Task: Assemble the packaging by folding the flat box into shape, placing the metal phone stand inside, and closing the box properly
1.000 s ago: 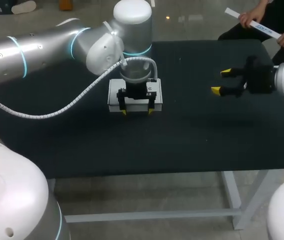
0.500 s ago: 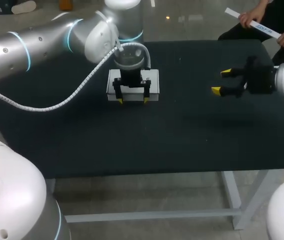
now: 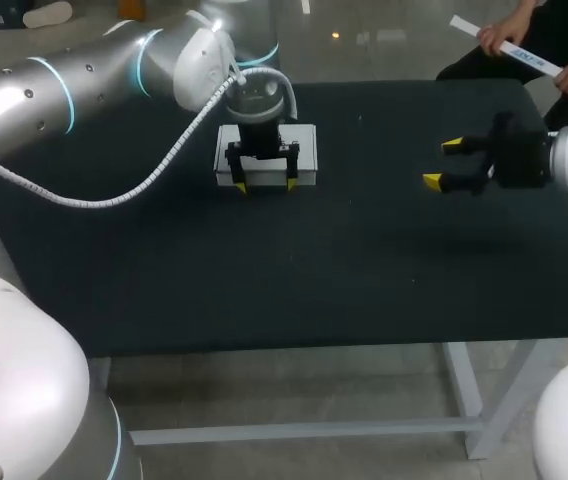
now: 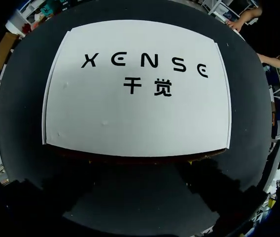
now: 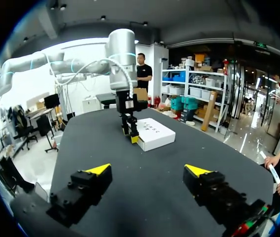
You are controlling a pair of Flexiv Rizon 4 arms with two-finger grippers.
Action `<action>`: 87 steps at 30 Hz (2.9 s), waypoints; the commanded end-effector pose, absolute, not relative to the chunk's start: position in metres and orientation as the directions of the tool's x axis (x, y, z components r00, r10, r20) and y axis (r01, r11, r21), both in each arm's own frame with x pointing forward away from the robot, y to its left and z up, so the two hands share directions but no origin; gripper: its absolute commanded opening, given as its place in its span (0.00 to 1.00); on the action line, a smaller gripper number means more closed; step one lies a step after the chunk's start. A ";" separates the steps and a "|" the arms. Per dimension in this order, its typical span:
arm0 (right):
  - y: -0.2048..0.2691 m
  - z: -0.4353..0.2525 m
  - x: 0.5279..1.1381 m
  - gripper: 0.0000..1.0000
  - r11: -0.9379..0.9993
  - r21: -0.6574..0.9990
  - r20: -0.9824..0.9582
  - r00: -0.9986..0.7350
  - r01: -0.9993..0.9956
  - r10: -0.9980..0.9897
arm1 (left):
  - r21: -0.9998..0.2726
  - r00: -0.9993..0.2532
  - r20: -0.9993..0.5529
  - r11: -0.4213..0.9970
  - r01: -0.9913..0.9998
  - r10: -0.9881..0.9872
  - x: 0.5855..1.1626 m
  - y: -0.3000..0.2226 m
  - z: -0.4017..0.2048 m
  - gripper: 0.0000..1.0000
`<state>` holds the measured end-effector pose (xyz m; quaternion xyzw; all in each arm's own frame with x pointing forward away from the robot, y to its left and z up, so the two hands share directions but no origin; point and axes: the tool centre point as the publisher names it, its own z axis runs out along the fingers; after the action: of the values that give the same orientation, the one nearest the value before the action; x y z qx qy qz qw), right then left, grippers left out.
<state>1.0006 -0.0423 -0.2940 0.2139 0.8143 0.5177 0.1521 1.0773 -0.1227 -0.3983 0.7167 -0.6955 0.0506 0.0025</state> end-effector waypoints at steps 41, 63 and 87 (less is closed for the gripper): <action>-0.043 -0.295 1.000 1.00 0.368 0.911 -0.026 -0.864 0.186 0.503 | -0.099 0.077 0.001 -0.077 -0.992 -0.997 1.161 -0.132 -0.391 1.00; -0.043 -0.295 1.000 1.00 0.368 0.911 -0.026 -0.864 0.186 0.503 | -0.417 -0.254 0.120 0.184 -0.890 -0.960 1.050 -0.106 -0.349 1.00; -0.043 -0.295 1.000 1.00 0.368 0.911 -0.026 -0.864 0.186 0.503 | -0.641 -0.630 0.187 0.393 -0.660 -0.754 1.019 -0.078 -0.324 1.00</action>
<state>1.0012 -0.0421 -0.2946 0.2135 0.8142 0.5180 0.1524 1.0248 -0.0847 -0.3239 0.4394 -0.8495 0.2880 -0.0490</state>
